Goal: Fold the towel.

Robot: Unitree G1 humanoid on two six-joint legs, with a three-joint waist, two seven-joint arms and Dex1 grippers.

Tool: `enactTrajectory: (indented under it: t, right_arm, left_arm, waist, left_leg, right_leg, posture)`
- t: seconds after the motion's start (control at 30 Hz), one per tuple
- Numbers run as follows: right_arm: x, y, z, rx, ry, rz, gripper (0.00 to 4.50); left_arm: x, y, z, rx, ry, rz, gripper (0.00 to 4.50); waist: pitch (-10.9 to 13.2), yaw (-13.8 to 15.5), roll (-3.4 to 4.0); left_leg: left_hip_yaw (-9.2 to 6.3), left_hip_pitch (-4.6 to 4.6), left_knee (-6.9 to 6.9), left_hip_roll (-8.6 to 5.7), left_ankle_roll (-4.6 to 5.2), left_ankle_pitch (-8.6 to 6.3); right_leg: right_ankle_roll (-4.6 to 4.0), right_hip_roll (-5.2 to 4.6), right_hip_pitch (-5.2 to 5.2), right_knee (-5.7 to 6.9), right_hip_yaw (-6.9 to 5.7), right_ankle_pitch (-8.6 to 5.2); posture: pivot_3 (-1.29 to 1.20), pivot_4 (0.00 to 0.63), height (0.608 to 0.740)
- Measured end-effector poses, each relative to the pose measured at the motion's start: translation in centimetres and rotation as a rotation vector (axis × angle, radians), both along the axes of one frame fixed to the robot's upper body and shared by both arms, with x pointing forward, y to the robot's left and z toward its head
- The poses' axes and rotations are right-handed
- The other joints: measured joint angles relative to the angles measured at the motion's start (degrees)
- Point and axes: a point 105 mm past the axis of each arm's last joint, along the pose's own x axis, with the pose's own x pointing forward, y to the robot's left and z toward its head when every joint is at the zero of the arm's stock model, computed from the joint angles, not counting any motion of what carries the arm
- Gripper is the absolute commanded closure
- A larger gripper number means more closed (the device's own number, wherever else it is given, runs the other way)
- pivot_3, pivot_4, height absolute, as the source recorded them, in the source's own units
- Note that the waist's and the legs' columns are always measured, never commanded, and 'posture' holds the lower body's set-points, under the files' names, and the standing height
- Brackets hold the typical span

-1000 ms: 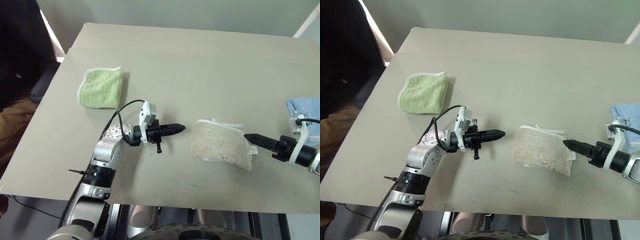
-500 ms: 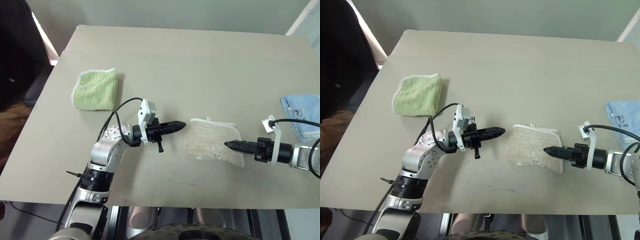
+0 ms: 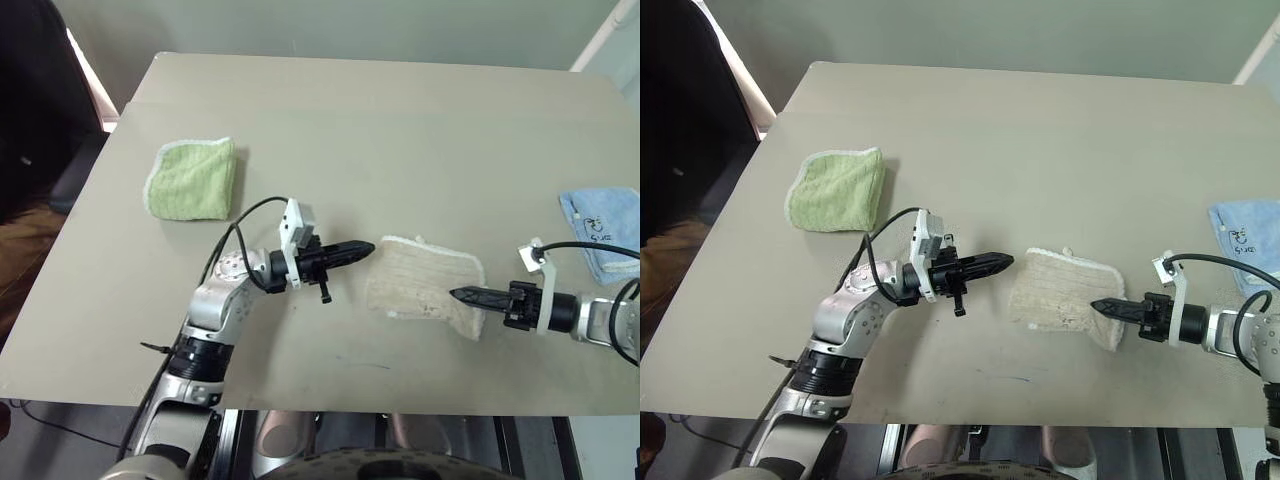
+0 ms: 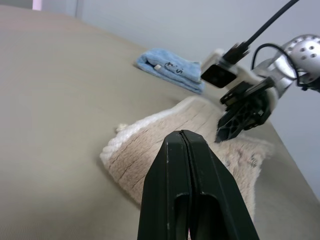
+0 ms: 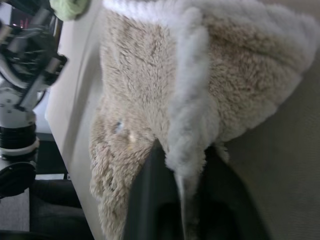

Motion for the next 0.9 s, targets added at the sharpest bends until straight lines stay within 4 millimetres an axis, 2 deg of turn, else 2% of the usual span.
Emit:
enactTrajectory:
  t: [0.13,0.23,0.37,0.53,0.57,0.6,0.67,0.7,0.73,0.8,0.9]
  right_arm:
    - [0.0,0.1,1.1,0.033,-0.047,-0.038,4.46]
    - [0.1,0.0,3.1,0.061,-0.142,-0.091,4.46]
    - [-0.1,-0.6,5.6,0.079,-0.238,-0.162,4.46]
    - [-0.3,-0.6,5.6,0.087,-0.228,-0.198,4.46]
    - [-0.3,-1.1,5.8,0.082,-0.244,-0.245,4.46]
    - [0.0,-2.4,6.3,0.084,-0.29,-0.351,4.46]
    - [0.5,-7.4,8.5,0.088,-0.424,-0.663,4.46]
    - [0.3,-9.3,9.4,0.083,-0.469,-0.773,4.46]
    - [0.0,-10.7,10.1,0.079,-0.501,-0.851,4.46]
    - [-0.5,-11.9,10.6,0.089,-0.52,-0.933,4.46]
    - [-0.6,-12.3,10.5,0.097,-0.508,-0.982,4.46]
  left_arm:
    - [0.2,-0.5,-0.1,-0.016,0.006,-0.007,4.5]
    - [0.4,-1.1,0.7,-0.05,-0.004,-0.025,4.5]
    - [0.7,-1.1,1.5,-0.083,-0.003,-0.023,4.5]
    - [0.8,-1.1,1.4,-0.091,0.013,-0.022,4.5]
    - [0.8,-1.4,1.5,-0.11,0.025,-0.03,4.5]
    - [1.0,-1.6,1.8,-0.138,0.037,-0.032,4.5]
    - [1.2,-2.2,2.4,-0.183,0.054,-0.049,4.5]
    - [1.2,-2.3,2.5,-0.188,0.057,-0.053,4.5]
    - [1.1,-2.3,2.5,-0.19,0.061,-0.055,4.5]
    - [1.1,-2.5,2.4,-0.196,0.068,-0.058,4.5]
    - [1.1,-3.0,2.4,-0.212,0.077,-0.068,4.5]
  waist:
    - [0.0,0.0,0.0]
    - [0.0,0.3,0.01]
    - [0.0,0.4,0.01]
    - [0.0,0.5,0.01]
    - [0.0,0.5,0.01]
    - [0.0,0.9,0.02]
    - [0.0,1.8,0.13]
    - [0.0,1.8,0.14]
    - [0.0,1.7,0.12]
    - [0.0,1.4,0.09]
    - [0.0,0.9,0.12]
  left_leg:
    - [0.0,-0.01,0.0,0.0,0.0,-0.01]
    - [0.01,-0.03,0.01,-0.01,0.02,-0.01]
    - [0.01,-0.02,0.0,-0.02,0.03,-0.04]
    - [0.01,-0.03,-0.01,-0.02,0.04,-0.05]
    - [0.01,-0.04,-0.01,-0.02,0.05,-0.05]
    - [-0.03,-0.09,0.02,-0.02,0.13,-0.03]
    - [-0.02,-0.15,0.07,-0.14,0.48,-0.17]
    - [0.01,-0.15,0.07,-0.16,0.86,-0.42]
    - [0.02,-0.12,0.08,-0.16,0.85,-0.55]
    - [0.01,-0.1,0.06,-0.15,0.79,-0.58]
    - [0.05,-0.06,0.05,-0.15,0.61,-0.51]
  right_leg:
    - [0.0,0.0,-0.01,0.0,0.0,-0.03]
    - [0.02,0.0,-0.01,0.0,0.0,-0.04]
    - [0.06,-0.01,0.0,-0.01,0.01,-0.07]
    - [0.19,-0.01,-0.01,-0.01,0.01,-0.1]
    - [0.25,-0.01,-0.01,-0.01,0.01,-0.13]
    - [0.3,-0.03,-0.01,0.0,-0.01,-0.14]
    - [0.34,-0.18,0.0,-0.01,0.01,-0.14]
    - [0.39,-0.21,0.0,-0.03,0.01,-0.11]
    - [0.61,-0.19,0.0,-0.07,0.02,0.06]
    - [0.8,-0.16,-0.01,-0.13,-0.01,0.16]
    - [0.93,-0.16,-0.01,-0.12,0.04,0.11]
  posture:
    - [0.0,0.15,0.728]
    - [0.0,0.15,0.728]
    - [0.0,0.15,0.728]
    - [0.0,0.15,0.728]
    - [0.0,0.15,0.728]
    - [0.0,0.15,0.728]
    - [0.0,0.15,0.728]
    - [0.0,0.15,0.728]
    - [0.0,0.15,0.728]
    - [0.0,0.15,0.728]
    - [0.0,0.15,0.728]
